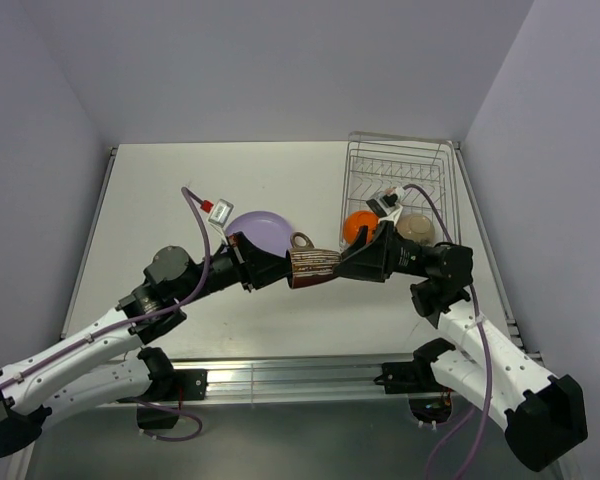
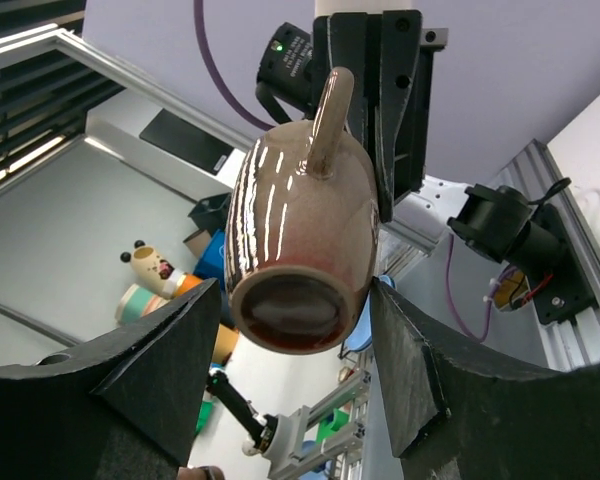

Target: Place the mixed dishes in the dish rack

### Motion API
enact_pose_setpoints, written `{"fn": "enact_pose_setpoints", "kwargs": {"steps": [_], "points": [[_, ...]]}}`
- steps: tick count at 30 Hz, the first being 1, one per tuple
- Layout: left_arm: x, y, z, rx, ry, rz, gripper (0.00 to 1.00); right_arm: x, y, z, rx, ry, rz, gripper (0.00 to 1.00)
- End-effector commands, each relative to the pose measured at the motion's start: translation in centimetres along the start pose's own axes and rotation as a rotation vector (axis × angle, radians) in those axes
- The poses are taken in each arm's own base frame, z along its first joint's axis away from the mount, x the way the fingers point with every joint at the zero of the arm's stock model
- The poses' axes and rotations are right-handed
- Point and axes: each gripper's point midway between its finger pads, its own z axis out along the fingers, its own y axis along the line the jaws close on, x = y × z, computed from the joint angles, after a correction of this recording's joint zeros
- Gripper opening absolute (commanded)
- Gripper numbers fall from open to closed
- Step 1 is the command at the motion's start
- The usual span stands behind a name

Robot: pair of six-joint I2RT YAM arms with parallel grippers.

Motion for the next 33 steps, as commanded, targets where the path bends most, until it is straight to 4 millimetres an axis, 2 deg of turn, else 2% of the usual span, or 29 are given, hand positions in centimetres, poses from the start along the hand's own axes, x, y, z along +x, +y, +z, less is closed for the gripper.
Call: {"fn": "enact_pose_setpoints", "kwargs": {"steps": [1,7,16,22,25,28,29,31,32,33], "points": [[-0.8,-3.0,0.0,0.134,-0.023,0.002,0.0,-0.2,2.4,0.3,-0.087,-0.007,-0.084,0.68],[-0.4,-2.4,0.3,0.138,-0.011,-0.014,0.0,0.0,3.1,0.1,-0.142,-0.004,-0.071,0.67],[0.0,-2.0,0.5,0.145,-0.005,-0.029,0.0,-0.2,3.3,0.3,-0.162,-0.007,-0.055,0.73],[0.1,-1.7,0.8,0.137,0.001,-0.035,0.0,-0.4,2.6,0.6,-0.129,-0.005,-0.046,0.73],[0.0,-1.6,0.9,0.123,-0.001,-0.028,0.0,-0.4,2.4,0.8,-0.109,-0.007,-0.05,0.66],[0.0,-1.2,0.9,0.089,0.006,-0.02,0.0,-0.5,1.8,0.9,-0.064,-0.007,-0.051,0.53],[-0.1,-1.2,0.9,0.08,0.001,-0.017,0.0,-0.5,1.7,0.9,-0.053,-0.008,-0.086,0.45],[-0.1,-1.0,0.7,0.07,0.003,-0.011,0.0,-0.6,1.2,1.0,-0.021,-0.012,-0.074,0.34],[0.0,-0.8,0.6,0.057,0.004,-0.011,0.0,-0.6,1.2,1.0,-0.017,-0.012,-0.092,0.22],[0.0,-0.6,0.6,0.045,0.006,-0.012,0.0,-0.6,1.1,1.0,-0.012,-0.01,-0.092,0.14]]}}
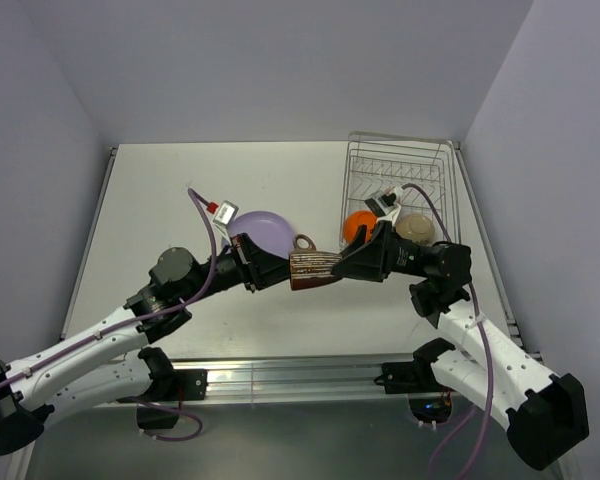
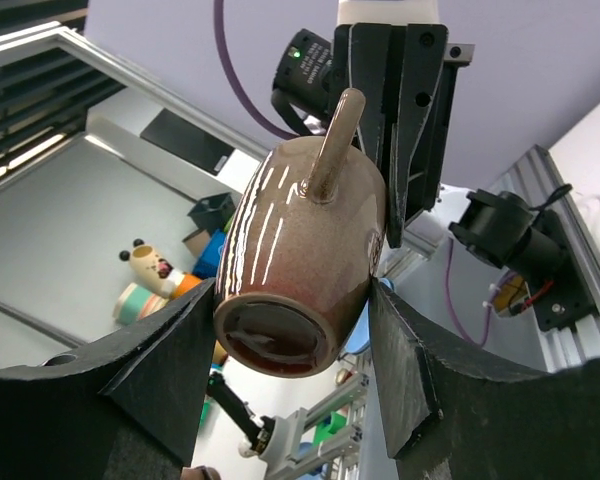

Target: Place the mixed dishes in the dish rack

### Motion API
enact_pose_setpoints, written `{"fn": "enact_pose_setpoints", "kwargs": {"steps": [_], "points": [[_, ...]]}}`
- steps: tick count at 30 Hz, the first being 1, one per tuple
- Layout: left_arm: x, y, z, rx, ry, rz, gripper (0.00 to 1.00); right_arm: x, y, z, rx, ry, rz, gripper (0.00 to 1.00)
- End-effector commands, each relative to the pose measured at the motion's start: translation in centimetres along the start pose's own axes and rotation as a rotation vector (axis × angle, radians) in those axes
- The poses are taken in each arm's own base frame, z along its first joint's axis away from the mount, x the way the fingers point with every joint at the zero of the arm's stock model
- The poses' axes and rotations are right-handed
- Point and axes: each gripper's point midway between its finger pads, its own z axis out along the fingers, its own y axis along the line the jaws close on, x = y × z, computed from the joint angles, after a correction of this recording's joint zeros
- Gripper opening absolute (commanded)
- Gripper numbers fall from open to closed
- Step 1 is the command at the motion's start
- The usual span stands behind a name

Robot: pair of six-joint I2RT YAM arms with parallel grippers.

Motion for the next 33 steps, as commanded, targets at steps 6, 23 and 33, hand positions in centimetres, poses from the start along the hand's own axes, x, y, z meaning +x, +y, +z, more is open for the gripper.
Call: {"fn": "enact_pose_setpoints", "kwargs": {"steps": [6,23,33], "points": [[-0.3,0.2,-0.1,-0.064,0.01,0.036,0.65,-0.5,0.5,0.6,0.034,-0.014,-0.104,0.0],[-3.4,5.4,-7.2,-0.408,-0.258,0.018,0.99,-2.7,-3.8,-2.0,0.309,-0.105,-0.16,0.0],[-3.9,11.2,-10.9,-0.795,-0.315,-0.003,0.99,-8.2,-9.3,-10.0,1.063,-0.232,-0.255,0.0]]}}
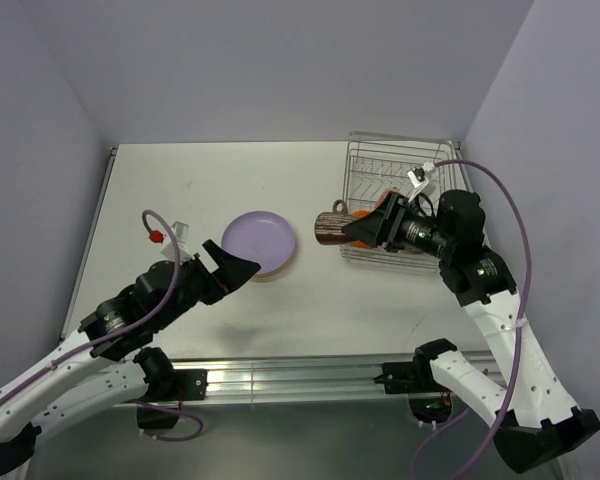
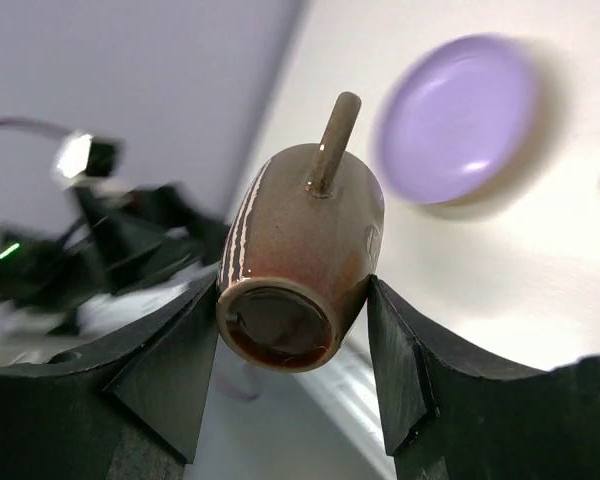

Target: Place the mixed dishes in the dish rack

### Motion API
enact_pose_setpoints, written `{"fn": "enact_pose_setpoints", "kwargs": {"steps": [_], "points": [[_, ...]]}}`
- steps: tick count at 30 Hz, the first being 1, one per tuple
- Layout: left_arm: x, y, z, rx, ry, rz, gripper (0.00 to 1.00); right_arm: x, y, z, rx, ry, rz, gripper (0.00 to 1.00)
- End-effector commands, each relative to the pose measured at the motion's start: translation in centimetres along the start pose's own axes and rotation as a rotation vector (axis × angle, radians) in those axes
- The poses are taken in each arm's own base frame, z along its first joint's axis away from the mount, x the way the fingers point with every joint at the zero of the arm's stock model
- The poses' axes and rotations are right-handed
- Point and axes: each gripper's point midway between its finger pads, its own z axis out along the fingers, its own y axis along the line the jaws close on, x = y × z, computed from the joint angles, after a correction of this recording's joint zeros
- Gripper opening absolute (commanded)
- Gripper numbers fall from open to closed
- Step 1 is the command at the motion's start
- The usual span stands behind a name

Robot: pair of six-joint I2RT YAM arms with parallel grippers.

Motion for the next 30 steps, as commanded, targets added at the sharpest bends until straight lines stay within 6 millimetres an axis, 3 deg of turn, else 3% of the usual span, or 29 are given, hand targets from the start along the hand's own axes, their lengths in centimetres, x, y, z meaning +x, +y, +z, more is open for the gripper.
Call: {"fn": "enact_pose_setpoints", "kwargs": {"steps": [1,5,11,20,30], "points": [[-1.1,1.2,0.4,-0.125,-0.038,0.028,0.99,-1.9,-7.2,-1.8,0.432,-0.04,-0.111,0.0],[-1.2,0.5,1.2,-0.112,-0.035,0.048,0.99,-4.7,-10.5,-3.3,0.683,-0.084,-0.146,0.0],[-1.3,0.4,2.1,-0.142,-0.024,0.092,0.99,-6.7,-14.6,-4.5,0.949,-0.083,-0.164,0.0],[-1.5,2.9,3.8,-0.276,0.03,0.127,0.98,-6.8,-18.2,-4.0,1.103,-0.018,-0.154,0.0],[-2.0,3.7,4.1,-0.276,0.035,0.122,0.98,-6.1,-20.9,-1.8,1.128,0.046,-0.129,0.0]]}}
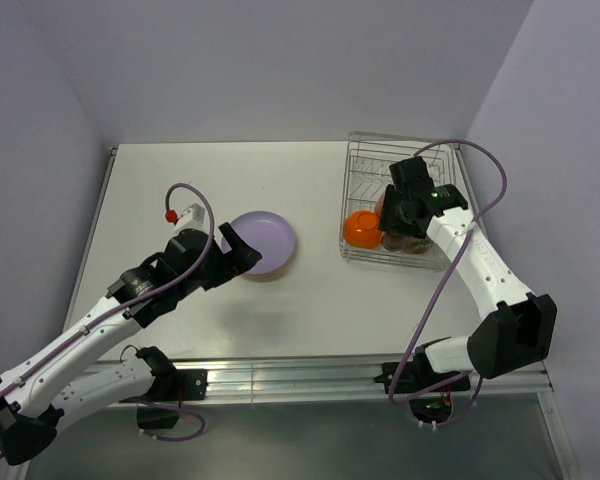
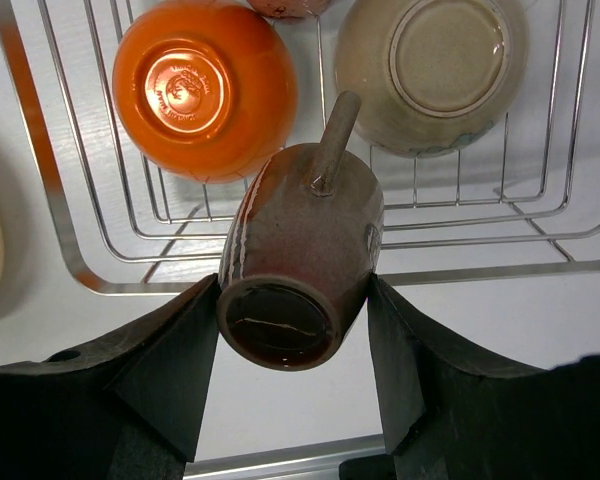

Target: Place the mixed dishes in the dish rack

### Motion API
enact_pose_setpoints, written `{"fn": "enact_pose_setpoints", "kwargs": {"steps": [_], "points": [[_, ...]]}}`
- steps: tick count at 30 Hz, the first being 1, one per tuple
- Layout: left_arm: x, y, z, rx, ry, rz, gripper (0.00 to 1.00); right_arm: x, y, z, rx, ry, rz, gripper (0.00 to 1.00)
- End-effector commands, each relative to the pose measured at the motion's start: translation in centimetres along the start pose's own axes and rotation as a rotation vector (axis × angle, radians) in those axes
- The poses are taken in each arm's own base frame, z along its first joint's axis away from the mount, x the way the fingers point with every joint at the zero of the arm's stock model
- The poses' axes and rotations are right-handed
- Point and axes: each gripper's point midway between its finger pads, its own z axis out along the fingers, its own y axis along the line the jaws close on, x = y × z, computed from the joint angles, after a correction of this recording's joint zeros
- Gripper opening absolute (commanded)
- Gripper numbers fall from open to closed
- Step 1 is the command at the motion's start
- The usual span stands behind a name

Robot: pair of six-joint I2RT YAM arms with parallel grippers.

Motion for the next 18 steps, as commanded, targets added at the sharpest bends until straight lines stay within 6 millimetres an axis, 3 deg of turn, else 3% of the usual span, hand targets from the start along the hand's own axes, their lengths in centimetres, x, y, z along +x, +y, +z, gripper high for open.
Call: {"fn": "enact_pose_setpoints", "kwargs": {"steps": [1,11,18], "points": [[-0.8,-0.4,-0.5,0.022,-0.008,0.016,0.97,-2.6,0.4,-0.2,-0.004,-0.082,0.028,0.0],[-1.7,0.5,1.0,-0.071,0.01,0.001,0.97,-1.0,1.1,4.3,-0.003,0.004,0.031,0.0],[-2.0,1.8,2.2,-0.145,0.023,-0.017,0.96,0.2,0.7,6.4,-0.001,0.047,0.041,0.0]]}}
